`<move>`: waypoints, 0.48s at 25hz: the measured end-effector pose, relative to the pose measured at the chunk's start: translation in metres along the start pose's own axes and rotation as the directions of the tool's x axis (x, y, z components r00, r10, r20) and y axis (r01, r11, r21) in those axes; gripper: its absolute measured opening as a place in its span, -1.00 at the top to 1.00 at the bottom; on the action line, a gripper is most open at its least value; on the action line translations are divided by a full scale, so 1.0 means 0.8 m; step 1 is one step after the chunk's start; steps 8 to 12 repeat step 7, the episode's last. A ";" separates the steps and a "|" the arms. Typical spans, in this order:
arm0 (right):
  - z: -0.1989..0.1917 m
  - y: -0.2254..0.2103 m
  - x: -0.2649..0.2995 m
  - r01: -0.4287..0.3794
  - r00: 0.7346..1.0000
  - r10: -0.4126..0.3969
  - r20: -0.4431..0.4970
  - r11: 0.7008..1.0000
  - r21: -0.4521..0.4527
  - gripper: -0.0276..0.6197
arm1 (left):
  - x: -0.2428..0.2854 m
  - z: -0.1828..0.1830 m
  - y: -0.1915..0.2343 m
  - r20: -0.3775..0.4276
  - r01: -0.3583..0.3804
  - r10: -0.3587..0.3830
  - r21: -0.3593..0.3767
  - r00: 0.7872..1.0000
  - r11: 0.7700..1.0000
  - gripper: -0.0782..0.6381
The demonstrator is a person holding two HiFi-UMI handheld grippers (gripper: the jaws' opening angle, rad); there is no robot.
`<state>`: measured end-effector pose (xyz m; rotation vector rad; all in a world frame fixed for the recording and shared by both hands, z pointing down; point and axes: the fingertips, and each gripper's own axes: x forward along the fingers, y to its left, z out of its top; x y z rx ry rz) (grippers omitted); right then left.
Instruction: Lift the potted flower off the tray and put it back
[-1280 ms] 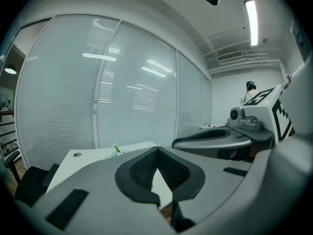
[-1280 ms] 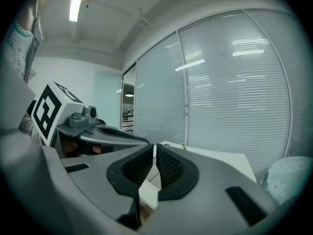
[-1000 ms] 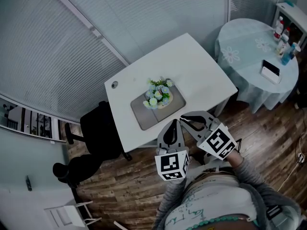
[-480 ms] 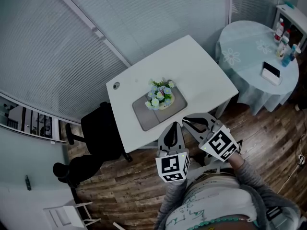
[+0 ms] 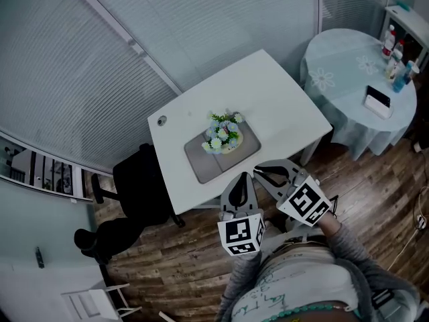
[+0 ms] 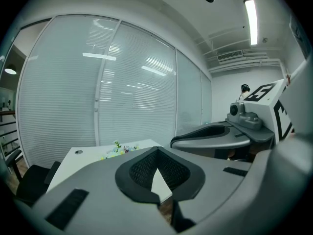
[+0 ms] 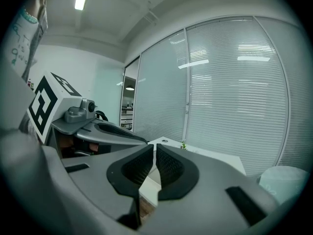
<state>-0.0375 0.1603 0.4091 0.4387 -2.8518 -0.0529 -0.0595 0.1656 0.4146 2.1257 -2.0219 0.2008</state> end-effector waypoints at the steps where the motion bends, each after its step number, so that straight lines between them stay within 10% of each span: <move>1: -0.001 0.000 0.000 -0.001 1.000 0.001 -0.003 1.000 0.000 0.82 | 0.000 -0.001 -0.001 -0.001 0.002 -0.002 -0.002 1.000 1.000 0.75; 12: -0.007 0.001 -0.001 0.001 1.000 -0.001 -0.020 1.000 -0.002 0.82 | -0.001 -0.008 -0.004 -0.009 0.013 -0.014 -0.015 1.000 1.000 0.75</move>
